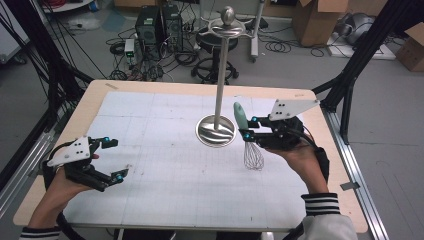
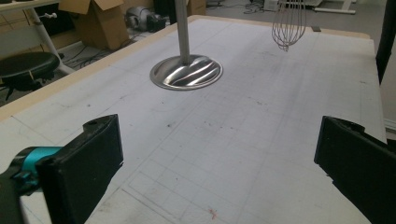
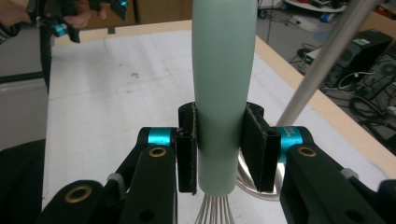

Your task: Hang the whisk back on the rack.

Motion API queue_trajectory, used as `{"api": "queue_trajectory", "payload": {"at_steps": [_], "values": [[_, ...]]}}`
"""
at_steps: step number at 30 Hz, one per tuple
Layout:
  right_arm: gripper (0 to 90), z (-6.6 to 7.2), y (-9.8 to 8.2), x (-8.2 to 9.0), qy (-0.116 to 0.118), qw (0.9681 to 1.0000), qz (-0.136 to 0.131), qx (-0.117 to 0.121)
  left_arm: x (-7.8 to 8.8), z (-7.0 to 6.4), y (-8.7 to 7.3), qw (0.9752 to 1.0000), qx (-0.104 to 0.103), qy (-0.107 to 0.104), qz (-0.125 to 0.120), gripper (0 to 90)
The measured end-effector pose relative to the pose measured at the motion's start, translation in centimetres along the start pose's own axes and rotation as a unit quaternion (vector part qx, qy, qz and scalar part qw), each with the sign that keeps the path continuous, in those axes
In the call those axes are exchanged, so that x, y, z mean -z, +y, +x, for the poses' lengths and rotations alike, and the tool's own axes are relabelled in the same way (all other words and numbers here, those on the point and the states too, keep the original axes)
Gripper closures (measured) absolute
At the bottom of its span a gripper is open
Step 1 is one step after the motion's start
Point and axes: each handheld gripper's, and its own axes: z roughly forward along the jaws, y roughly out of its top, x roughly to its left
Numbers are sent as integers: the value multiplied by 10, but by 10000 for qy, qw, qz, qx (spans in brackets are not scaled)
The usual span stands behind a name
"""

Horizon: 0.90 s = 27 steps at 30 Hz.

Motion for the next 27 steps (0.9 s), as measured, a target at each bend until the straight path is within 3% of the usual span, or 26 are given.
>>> {"api": "queue_trajectory", "payload": {"at_steps": [7, 17, 27], "values": [[684, -8, 4, 12, -161, 9994, -184, -238, -1, 0, -2, 10000, 31, 2, -13, 17], [684, -21, 16, 23, -261, 9990, -250, -247, -1, 2, -3, 10000, 77, -8, -35, 17], [683, -38, 32, 31, -375, 9974, -422, -454, 0, 3, -3, 9999, 117, -24, -48, 17]]}}
